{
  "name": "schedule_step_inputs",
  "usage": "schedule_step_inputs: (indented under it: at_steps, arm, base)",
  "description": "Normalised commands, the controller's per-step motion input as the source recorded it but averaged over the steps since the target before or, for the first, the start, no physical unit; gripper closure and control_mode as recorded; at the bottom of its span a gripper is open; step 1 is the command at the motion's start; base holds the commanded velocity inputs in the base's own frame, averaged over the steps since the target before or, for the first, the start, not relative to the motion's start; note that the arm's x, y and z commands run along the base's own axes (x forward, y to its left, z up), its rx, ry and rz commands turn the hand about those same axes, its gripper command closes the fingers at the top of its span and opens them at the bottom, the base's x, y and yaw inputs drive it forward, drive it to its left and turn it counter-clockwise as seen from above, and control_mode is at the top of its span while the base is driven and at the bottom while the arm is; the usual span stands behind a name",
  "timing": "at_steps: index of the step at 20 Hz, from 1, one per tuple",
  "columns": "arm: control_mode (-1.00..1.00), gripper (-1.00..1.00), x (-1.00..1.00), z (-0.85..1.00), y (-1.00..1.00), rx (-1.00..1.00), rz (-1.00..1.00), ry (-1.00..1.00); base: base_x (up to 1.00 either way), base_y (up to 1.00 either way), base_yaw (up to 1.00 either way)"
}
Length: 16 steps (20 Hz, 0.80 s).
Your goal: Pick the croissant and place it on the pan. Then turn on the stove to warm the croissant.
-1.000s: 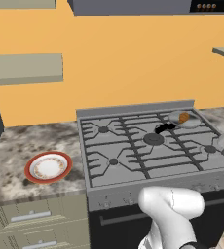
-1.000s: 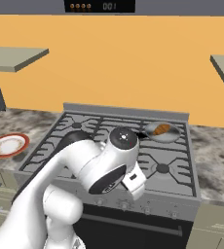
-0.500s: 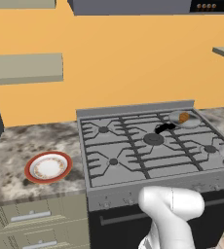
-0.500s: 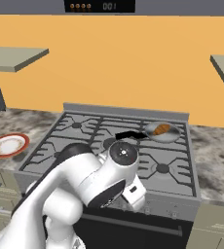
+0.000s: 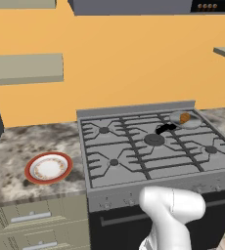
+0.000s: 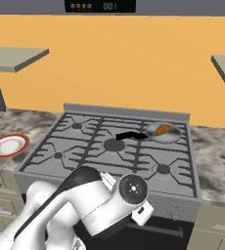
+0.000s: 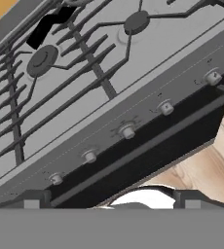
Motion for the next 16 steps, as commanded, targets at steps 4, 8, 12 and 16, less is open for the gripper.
schedule_step_inputs:
  at_steps: [4, 8, 12, 16]
  arm:
    - [-1.0, -1.0, -0.01, -0.21, -0.09, 0.0, 0.07, -0.08]
    - [-1.0, -1.0, 0.0, -0.29, -0.14, -0.01, 0.05, -0.02]
    - [-1.0, -1.0, -0.03, -0.3, -0.18, -0.03, 0.03, 0.0]
    - [-1.0, -1.0, 0.0, -0.27, -0.11, -0.09, 0.03, 0.0]
  base:
    - [0.0, 0.0, 0.0]
    - [0.0, 0.0, 0.0]
    - [0.0, 0.0, 0.0]
    - [0.0, 0.0, 0.0]
